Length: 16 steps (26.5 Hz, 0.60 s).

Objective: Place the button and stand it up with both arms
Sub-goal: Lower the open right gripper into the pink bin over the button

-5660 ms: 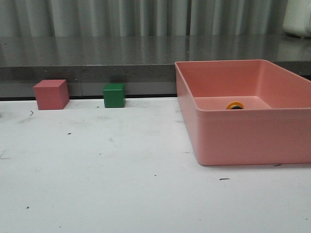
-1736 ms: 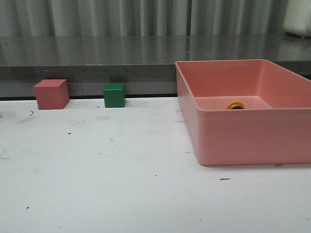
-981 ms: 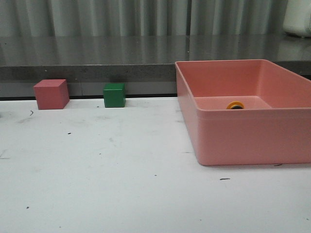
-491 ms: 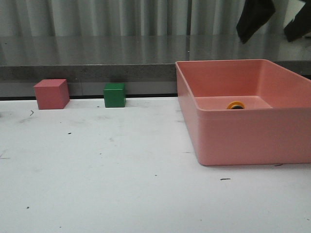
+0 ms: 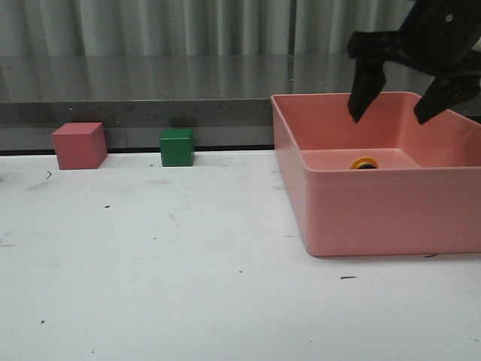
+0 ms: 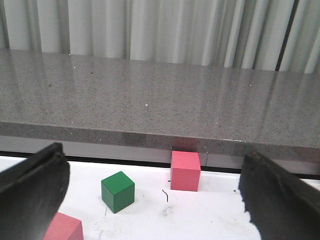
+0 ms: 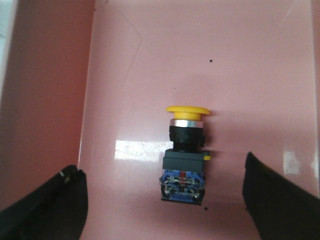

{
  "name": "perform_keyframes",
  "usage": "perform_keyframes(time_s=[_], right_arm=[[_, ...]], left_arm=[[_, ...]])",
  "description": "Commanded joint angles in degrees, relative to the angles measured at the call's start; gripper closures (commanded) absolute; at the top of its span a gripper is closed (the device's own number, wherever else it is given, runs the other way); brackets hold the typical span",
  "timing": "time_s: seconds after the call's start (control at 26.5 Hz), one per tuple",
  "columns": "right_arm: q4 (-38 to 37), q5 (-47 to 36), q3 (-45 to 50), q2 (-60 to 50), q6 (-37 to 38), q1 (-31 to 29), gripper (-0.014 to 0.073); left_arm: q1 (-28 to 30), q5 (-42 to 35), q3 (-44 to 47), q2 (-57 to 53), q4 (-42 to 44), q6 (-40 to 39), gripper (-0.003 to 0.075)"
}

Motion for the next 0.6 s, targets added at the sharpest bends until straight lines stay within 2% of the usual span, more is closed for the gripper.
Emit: perform_keyframes(time_s=[0.0, 0.23, 0.57], right_arm=[[-3.45, 1.69, -6.83, 2.02, 3.80, -0.28, -0.0050], [-9.68, 5.75, -11.77, 7.52, 8.64, -0.28, -0.0050], [-9.73, 7.56, -14.01, 12.03, 8.64, -0.09, -0.0050]], left_arm=[[0.00, -4.75, -1.96, 0.51, 0.10, -0.44, 0.0060], [0.00, -4.75, -1.96, 0.51, 0.10, -0.44, 0.0060], [0.00, -4.75, -1.96, 0.51, 0.10, -0.44, 0.0060]])
